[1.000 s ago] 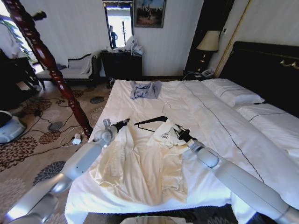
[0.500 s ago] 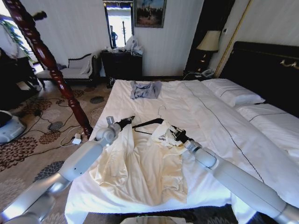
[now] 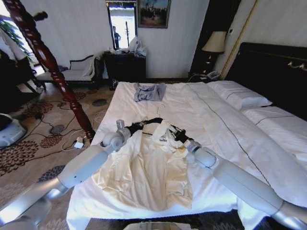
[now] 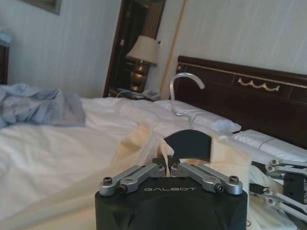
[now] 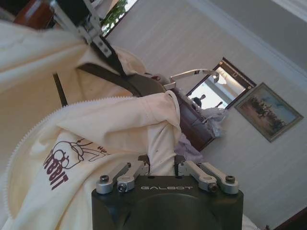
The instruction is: Pick up the clothes from the bed and hang them on the clothes hanger.
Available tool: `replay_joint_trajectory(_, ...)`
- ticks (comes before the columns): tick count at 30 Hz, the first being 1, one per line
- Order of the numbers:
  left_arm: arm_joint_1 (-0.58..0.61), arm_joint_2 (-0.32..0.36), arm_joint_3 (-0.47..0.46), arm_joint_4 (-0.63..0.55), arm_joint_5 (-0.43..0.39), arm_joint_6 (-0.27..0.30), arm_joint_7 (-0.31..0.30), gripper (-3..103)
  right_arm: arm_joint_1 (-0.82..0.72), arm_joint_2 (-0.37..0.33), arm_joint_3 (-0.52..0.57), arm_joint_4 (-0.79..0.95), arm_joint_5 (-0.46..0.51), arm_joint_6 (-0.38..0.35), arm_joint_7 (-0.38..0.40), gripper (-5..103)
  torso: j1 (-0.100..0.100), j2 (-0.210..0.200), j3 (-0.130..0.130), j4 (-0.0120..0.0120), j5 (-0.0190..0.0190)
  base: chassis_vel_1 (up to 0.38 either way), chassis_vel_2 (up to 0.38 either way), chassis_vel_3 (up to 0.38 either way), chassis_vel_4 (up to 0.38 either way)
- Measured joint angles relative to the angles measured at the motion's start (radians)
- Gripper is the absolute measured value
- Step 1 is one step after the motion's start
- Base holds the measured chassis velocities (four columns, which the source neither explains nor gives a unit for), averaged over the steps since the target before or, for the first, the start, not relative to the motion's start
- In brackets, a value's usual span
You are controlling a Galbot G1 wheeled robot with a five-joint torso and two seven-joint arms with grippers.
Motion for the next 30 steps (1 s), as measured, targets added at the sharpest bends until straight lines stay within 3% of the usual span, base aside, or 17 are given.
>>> replay_joint_trajectory(17,-0.094,0.054,0.048,-0.081,-0.025,-0.015,0.019,0,0.049,0.016,0.025,0.051,0.032,-0.019,0.031,20,0.000,0.000,0.000,-0.0001,-0.0001,0.000,0.000,0.000,0.000)
replay_joint_trajectory(28,-0.162,0.107,0.030,-0.147,-0.011,-0.022,-0.011,0,0.120,0.082,0.042,0.041,-0.027,-0.010,0.083,20,0.000,0.000,0.000,0.0002,0.0000,0.000,0.000,0.000,0.000)
replay_joint_trajectory(30,-0.184,0.105,0.008,-0.159,-0.026,-0.023,-0.028,0,0.169,0.103,0.042,0.032,-0.073,-0.004,0.095,20,0.000,0.000,0.000,0.0004,-0.0001,0.000,0.000,0.000,0.000)
